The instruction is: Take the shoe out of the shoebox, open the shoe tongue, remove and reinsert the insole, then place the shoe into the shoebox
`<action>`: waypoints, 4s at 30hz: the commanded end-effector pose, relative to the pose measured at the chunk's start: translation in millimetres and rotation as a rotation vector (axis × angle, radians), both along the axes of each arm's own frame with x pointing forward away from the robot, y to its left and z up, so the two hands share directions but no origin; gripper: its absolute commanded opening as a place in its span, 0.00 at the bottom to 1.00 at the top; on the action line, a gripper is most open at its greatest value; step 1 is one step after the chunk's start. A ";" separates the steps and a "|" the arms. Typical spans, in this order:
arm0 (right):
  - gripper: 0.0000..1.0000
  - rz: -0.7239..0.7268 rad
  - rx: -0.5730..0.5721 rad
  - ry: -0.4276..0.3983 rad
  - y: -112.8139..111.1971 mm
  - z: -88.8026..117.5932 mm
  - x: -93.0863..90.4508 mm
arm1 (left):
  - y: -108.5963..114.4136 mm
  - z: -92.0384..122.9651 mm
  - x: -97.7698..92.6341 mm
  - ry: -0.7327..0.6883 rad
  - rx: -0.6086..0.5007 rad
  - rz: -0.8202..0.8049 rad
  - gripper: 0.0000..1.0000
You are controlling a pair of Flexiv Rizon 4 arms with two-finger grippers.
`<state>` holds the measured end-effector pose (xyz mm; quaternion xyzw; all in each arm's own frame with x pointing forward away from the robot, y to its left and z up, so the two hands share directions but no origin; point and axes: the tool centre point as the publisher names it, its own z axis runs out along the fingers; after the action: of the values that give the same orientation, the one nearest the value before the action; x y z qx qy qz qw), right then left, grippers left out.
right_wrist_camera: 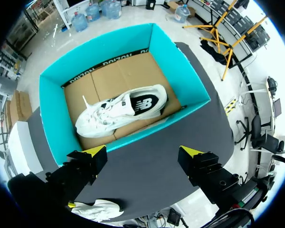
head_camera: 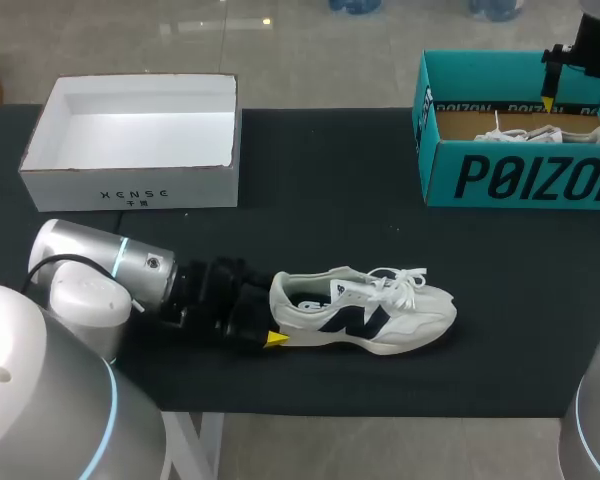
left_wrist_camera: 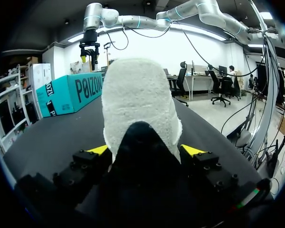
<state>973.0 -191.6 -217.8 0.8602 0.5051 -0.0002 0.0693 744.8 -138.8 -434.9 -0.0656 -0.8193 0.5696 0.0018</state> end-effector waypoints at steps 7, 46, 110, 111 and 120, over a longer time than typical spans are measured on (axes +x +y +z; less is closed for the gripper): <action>1.00 -0.036 0.024 0.053 128.4 -1.6 -47.4 | -0.4 -5.8 0.6 0.000 0.001 -0.001 0.00; 1.00 0.102 0.039 0.125 287.3 -27.5 -135.2 | -0.4 -5.8 0.6 0.000 0.001 -0.001 0.00; 1.00 0.301 -0.306 0.290 343.3 -163.9 -246.8 | -0.4 -5.8 0.6 0.000 0.001 -0.001 0.00; 1.00 0.299 -0.306 0.291 340.6 -164.1 -247.4 | -0.4 -5.8 0.6 0.000 0.001 -0.001 0.00; 0.98 0.263 -0.314 0.261 328.9 -152.0 -247.6 | -0.4 -5.8 0.6 0.000 0.001 -0.001 0.00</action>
<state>734.2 140.7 -377.2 0.7465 0.6235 -0.1941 0.1277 744.8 -138.9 -435.0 -0.0657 -0.8192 0.5697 0.0019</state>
